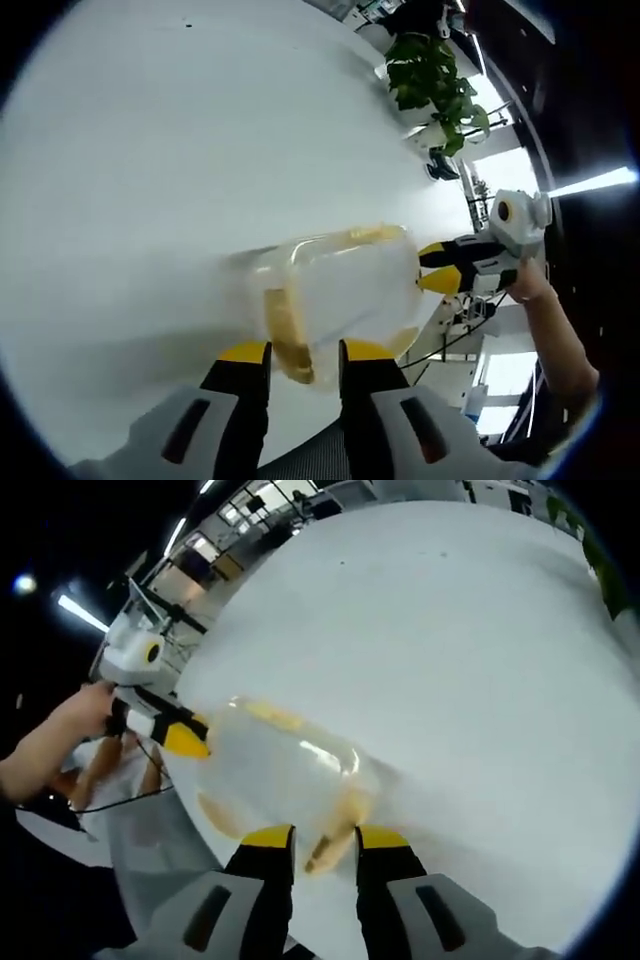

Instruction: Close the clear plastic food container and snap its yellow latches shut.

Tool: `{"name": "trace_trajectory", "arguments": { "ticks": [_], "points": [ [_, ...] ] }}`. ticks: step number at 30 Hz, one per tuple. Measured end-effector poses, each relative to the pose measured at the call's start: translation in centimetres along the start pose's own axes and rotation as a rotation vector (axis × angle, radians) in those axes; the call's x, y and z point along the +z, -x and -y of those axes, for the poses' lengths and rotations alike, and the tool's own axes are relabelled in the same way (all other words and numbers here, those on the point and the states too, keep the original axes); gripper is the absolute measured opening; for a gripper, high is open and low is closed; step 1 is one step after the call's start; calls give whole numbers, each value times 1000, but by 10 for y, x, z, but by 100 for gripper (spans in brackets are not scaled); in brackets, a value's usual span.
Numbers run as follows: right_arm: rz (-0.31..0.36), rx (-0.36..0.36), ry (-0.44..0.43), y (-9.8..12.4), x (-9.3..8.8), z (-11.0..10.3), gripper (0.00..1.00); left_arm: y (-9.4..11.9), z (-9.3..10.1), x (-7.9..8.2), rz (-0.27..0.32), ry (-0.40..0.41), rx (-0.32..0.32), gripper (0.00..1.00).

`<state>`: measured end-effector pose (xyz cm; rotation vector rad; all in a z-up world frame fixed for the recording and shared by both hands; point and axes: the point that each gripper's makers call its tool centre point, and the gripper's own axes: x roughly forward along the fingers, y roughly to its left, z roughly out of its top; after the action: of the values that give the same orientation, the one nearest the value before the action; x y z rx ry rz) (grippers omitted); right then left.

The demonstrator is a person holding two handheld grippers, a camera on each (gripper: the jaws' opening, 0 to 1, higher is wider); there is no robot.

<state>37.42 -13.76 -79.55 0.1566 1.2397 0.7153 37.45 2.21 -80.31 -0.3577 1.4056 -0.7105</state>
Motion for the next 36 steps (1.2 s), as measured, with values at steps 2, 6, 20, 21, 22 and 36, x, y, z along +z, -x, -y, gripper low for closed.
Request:
{"name": "trace_trajectory", "arguments": {
  "ticks": [2,6,20,21,22,36],
  "points": [
    [0,2,-5,0,0,0,21,-2,1,-2,1,45,-22,26],
    [-1,-1,-3,-1,0,1,21,-3,0,-2,0,44,-36,27],
    [-47,-18,29,-1,0,0,20,-2,2,-3,-26,42,-1,26],
    [-47,-16,24,-1,0,0,20,-2,2,-3,-27,45,-2,26],
    [-45,-14,19,-1,0,1,20,-2,2,-3,-27,43,-5,26],
    [-51,-15,2,-2,0,-1,18,-4,9,-7,-42,72,-12,24]
  ]
}}
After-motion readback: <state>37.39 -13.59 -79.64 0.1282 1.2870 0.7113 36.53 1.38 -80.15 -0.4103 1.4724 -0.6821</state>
